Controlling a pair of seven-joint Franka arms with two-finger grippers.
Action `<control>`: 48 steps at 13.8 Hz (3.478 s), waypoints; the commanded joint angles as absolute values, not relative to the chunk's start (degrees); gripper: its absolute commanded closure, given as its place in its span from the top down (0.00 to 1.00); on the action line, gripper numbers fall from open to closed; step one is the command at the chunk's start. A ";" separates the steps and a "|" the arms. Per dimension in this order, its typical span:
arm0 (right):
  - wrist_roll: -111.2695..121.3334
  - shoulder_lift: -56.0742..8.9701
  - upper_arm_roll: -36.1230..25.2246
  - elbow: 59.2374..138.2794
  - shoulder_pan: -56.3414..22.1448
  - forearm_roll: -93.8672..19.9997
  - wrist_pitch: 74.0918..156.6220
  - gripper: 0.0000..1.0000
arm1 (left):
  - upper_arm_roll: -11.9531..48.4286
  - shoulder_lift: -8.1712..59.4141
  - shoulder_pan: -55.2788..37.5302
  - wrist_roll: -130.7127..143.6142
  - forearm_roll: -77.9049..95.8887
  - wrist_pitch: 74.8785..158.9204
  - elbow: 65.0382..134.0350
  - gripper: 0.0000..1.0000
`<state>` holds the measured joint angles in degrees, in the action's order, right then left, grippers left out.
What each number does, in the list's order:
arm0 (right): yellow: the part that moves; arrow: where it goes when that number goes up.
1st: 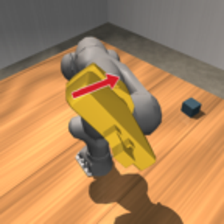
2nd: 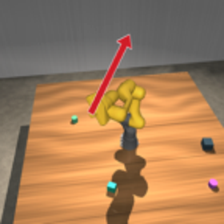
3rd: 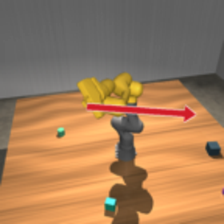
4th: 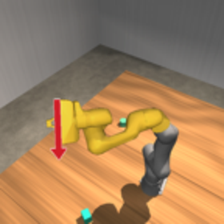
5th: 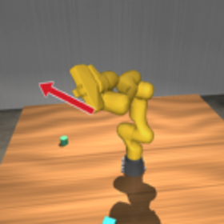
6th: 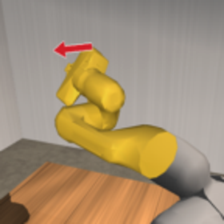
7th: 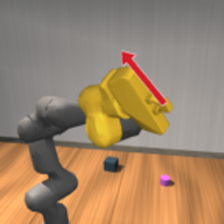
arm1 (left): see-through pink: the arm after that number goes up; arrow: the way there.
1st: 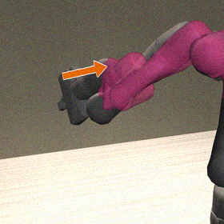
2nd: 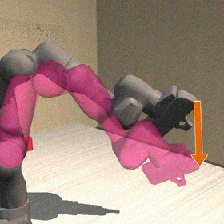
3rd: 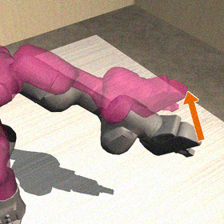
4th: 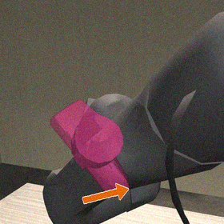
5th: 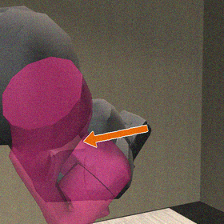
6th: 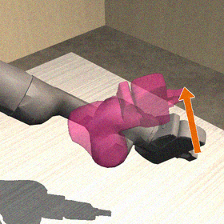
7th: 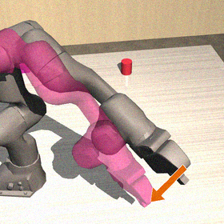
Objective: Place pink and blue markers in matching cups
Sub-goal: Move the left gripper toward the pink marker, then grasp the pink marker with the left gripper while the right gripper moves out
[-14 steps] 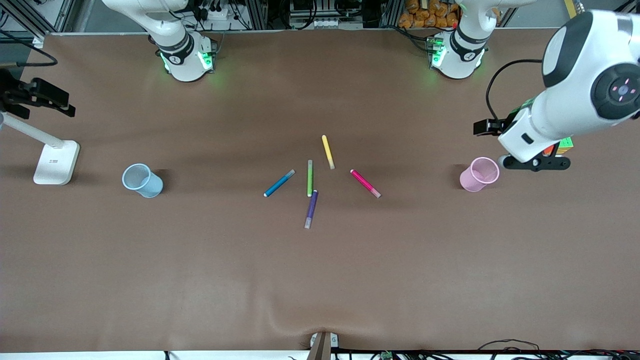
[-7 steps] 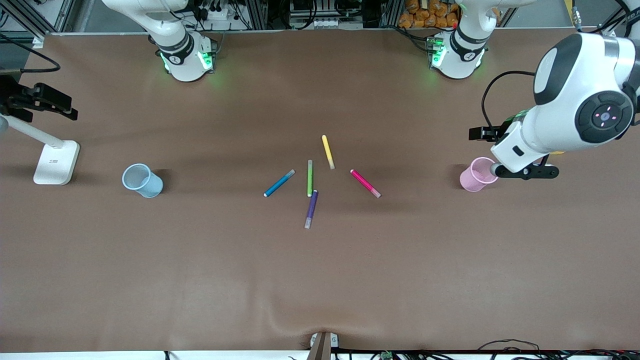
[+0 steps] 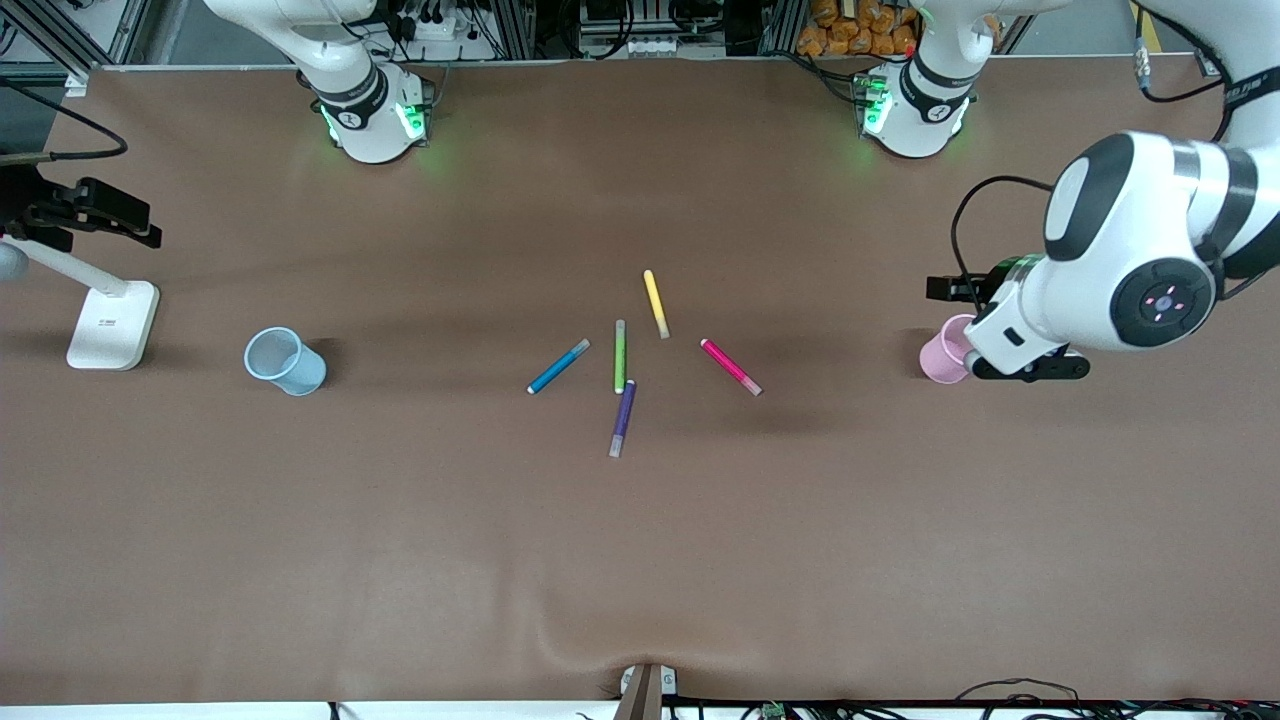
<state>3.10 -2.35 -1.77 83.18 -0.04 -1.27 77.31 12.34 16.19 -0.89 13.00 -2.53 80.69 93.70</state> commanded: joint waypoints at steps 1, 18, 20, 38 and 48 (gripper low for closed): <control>2.55 -2.81 -2.55 81.91 -0.62 -2.11 75.85 1.00 | 12.74 16.96 -1.14 15.54 -1.85 80.24 92.90 1.00; 3.08 -5.36 -2.90 81.91 -1.14 -1.23 74.79 1.00 | 12.83 31.11 -7.47 47.37 17.40 100.36 92.55 1.00; 2.90 -5.71 -2.90 81.91 -1.14 -1.14 74.88 1.00 | 12.83 32.25 -8.25 49.03 18.28 102.12 92.55 1.00; -14.57 -9.06 -5.27 93.06 -5.36 -7.82 71.18 1.00 | 12.66 43.06 -14.59 56.51 22.32 121.37 93.69 0.89; -28.29 1.83 -4.31 111.51 -8.61 -12.74 85.50 1.00 | 12.66 45.70 -14.85 57.04 22.59 125.86 93.69 0.02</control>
